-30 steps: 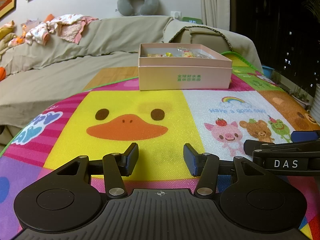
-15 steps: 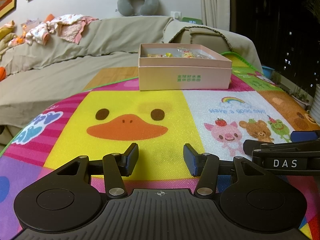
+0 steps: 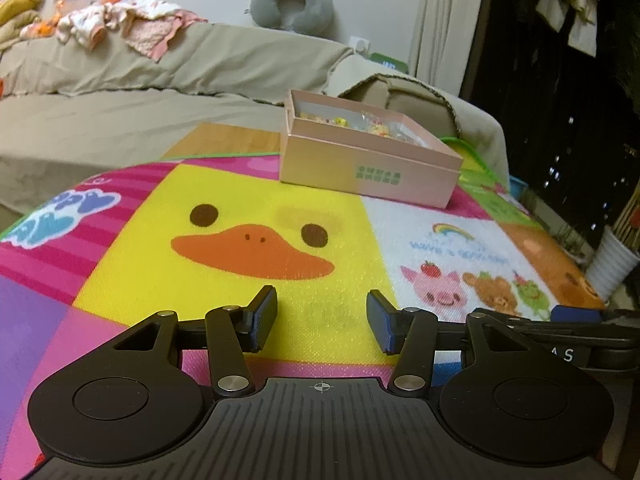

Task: Organize objects

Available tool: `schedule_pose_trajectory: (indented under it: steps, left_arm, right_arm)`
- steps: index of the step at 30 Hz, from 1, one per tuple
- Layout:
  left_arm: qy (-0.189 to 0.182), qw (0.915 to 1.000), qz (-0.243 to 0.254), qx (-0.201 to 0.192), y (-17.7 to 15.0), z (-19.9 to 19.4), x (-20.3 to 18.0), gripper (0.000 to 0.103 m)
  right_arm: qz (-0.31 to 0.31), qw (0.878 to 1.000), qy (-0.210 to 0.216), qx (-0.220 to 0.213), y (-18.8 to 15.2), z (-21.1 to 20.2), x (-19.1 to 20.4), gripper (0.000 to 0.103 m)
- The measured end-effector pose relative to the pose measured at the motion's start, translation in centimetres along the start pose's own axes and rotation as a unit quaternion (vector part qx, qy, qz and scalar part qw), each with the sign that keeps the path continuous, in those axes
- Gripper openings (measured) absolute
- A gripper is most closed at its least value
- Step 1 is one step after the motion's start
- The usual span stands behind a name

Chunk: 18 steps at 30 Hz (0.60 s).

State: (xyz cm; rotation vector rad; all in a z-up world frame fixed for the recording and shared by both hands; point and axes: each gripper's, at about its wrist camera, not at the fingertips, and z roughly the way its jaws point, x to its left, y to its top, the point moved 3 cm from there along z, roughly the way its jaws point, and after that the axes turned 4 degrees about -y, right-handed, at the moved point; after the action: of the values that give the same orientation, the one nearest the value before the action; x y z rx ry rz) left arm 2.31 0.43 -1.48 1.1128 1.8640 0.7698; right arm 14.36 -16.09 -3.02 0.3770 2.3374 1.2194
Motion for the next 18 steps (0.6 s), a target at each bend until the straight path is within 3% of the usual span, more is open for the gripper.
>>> schedule_pose_trajectory:
  steps: [13,18]
  left_arm:
    - [0.019,0.9995,0.025,0.006,0.0,0.2,-0.8,0.054]
    - [0.041,0.9976,0.055,0.014,-0.1,0.6,-1.7,0.054]
  right_arm:
    - [0.0,1.0,0.0,0.0,0.0,0.0,0.0,0.103]
    - [0.0,1.0,0.0,0.0,0.0,0.0,0.0,0.103]
